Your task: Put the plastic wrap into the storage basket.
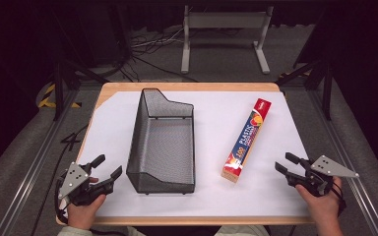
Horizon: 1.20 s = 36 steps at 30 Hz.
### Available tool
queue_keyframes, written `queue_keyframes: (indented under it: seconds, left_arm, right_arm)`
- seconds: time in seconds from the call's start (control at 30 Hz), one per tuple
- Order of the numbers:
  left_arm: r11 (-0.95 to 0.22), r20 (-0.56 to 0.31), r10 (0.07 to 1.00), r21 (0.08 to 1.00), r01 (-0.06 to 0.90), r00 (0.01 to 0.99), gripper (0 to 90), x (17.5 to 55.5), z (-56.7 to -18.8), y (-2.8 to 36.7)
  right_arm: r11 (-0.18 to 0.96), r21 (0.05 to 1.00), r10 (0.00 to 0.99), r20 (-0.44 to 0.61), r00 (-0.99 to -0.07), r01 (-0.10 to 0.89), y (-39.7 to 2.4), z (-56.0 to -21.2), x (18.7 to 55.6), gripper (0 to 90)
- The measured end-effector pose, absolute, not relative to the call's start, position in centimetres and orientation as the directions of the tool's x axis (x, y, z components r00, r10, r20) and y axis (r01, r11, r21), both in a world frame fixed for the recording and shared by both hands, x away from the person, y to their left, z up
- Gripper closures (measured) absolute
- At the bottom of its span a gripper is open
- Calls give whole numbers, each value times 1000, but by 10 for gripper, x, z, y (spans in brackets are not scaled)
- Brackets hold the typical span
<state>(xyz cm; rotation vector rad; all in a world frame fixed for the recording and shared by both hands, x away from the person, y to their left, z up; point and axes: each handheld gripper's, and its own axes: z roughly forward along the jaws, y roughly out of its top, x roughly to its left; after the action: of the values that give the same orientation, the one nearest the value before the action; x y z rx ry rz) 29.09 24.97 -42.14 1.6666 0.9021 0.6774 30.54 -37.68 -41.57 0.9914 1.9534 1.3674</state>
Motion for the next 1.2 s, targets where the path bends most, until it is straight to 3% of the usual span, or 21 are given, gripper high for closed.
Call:
queue_keyframes:
  seconds: [0.43, 0.53, 0.7, 0.9, 1.2]
  left_arm:
    - [-135, -10, 847, 963, 233, 532, 288, 291, -422, 250]
    - [-130, -16, 848, 962, 238, 529, 288, 291, -423, 249]
    - [-136, -17, 847, 959, 248, 531, 287, 292, -425, 247]
    - [-129, -23, 852, 959, 253, 523, 287, 293, -426, 247]
    - [-134, -16, 858, 958, 255, 513, 285, 292, -425, 248]
  right_arm:
    - [196, 947, 804, -7, -595, 254, -376, -412, 309, 452]
    - [189, 939, 830, 4, -558, 289, -375, -406, 308, 451]
    - [193, 933, 809, 25, -587, 305, -372, -394, 308, 443]
    - [231, 896, 817, 34, -576, 380, -368, -381, 315, 525]
    - [245, 904, 787, 25, -616, 350, -362, -362, 325, 539]
